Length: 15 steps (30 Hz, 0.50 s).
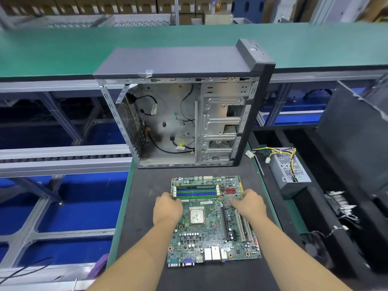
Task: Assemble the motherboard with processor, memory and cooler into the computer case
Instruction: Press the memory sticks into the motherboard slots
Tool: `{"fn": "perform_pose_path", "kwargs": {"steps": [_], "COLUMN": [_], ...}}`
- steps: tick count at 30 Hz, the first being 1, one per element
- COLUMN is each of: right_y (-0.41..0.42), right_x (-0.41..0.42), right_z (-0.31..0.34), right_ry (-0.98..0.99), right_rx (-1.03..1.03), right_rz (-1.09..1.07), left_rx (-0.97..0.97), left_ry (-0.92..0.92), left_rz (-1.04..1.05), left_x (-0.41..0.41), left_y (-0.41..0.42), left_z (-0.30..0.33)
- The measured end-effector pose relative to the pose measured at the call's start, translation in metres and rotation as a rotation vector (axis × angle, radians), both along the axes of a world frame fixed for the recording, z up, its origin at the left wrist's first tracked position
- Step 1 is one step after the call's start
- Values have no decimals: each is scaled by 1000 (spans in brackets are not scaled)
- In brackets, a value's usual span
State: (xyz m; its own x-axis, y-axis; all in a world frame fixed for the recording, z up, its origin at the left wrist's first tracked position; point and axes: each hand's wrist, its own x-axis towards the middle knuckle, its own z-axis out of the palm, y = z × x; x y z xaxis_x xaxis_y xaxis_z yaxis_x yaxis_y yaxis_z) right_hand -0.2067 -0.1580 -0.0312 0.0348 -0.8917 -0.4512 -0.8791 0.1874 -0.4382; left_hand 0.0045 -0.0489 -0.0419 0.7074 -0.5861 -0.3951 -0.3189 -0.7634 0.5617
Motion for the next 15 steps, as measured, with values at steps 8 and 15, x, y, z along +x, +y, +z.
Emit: {"fn": "perform_pose_path", "kwargs": {"steps": [8,15], "right_y": [-7,-32], "right_x": [-12,-77], "right_z": [-3,6], "right_ry": [-182,-246], "right_rx": [23,-12], "right_rz": [-129,-203], "left_rx": [-40,-122], "left_ry": [40,179], "left_rz": [109,87], "left_x": [-10,-62], "left_y": [-3,-22], "left_z": [5,16]}}
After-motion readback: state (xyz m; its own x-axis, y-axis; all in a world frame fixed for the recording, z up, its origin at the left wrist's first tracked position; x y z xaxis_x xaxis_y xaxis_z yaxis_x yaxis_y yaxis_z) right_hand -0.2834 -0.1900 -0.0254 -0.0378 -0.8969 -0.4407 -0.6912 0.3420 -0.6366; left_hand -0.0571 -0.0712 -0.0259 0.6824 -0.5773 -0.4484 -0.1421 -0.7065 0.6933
